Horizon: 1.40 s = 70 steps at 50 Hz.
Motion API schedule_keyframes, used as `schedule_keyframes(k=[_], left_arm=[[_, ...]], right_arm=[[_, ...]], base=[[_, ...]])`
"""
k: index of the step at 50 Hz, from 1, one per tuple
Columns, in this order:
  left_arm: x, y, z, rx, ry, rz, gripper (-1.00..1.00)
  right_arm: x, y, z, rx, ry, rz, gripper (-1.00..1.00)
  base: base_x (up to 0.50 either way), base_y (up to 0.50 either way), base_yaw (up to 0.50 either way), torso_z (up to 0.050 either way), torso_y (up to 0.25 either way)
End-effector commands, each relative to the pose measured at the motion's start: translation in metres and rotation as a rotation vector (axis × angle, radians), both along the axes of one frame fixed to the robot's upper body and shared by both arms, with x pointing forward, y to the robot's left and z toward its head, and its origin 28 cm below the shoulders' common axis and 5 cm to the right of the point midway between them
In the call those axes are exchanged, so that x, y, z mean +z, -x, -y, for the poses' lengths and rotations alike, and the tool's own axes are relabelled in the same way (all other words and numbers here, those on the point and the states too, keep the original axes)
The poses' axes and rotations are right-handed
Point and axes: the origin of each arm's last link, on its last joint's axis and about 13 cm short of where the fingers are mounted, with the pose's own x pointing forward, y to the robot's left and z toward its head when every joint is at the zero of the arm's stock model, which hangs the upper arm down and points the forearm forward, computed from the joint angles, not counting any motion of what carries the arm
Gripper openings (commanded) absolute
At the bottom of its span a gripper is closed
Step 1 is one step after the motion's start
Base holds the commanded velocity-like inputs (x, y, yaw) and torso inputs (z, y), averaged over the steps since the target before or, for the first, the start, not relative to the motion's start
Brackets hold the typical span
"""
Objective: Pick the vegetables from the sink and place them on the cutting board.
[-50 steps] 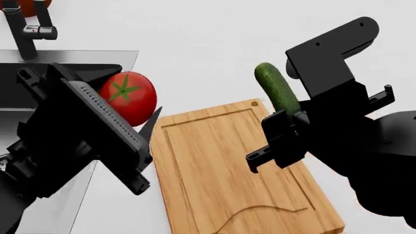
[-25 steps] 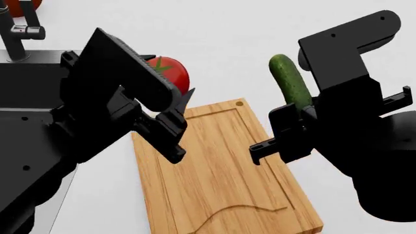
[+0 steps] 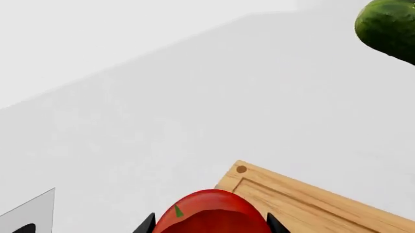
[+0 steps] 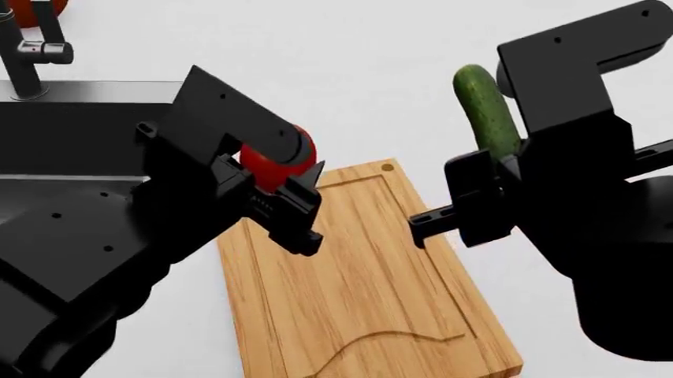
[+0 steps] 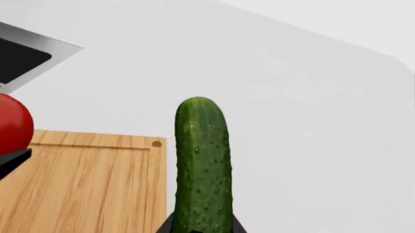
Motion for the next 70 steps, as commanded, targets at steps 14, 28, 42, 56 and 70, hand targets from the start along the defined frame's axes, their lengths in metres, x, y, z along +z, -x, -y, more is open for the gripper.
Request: schedule_keyframes(k=[14, 28, 42, 56, 70], left_arm=[[-0.032, -0.002, 0.005, 0.037, 0.04, -0.094, -1.0], [-0.048, 0.005, 0.005, 0.02, 0.025, -0.135, -1.0], [-0.053, 0.006, 0.006, 0.023, 0.014, -0.14, -1.0], [-0.049, 0.005, 0.005, 0.026, 0.016, -0.112, 1.0], [0.005, 0.019, -0.002, 0.001, 0.131, 0.036, 1.0]], right_arm=[[-0.001, -0.005, 0.0, -0.029, -0.018, 0.053, -1.0], [-0.004, -0.005, 0.0, -0.031, -0.027, 0.049, -1.0], [-0.007, -0.005, 0.0, -0.029, -0.036, 0.041, -1.0], [-0.009, -0.004, 0.0, -0.028, -0.039, 0.037, -1.0], [-0.017, -0.007, -0.003, -0.066, 0.023, -0.047, -1.0]], base=[[0.0, 0.0, 0.0, 0.0, 0.0], [0.0, 0.0, 0.0, 0.0, 0.001], [0.0, 0.0, 0.0, 0.0, 0.001], [0.0, 0.0, 0.0, 0.0, 0.0], [0.0, 0.0, 0.0, 0.001, 0.0]])
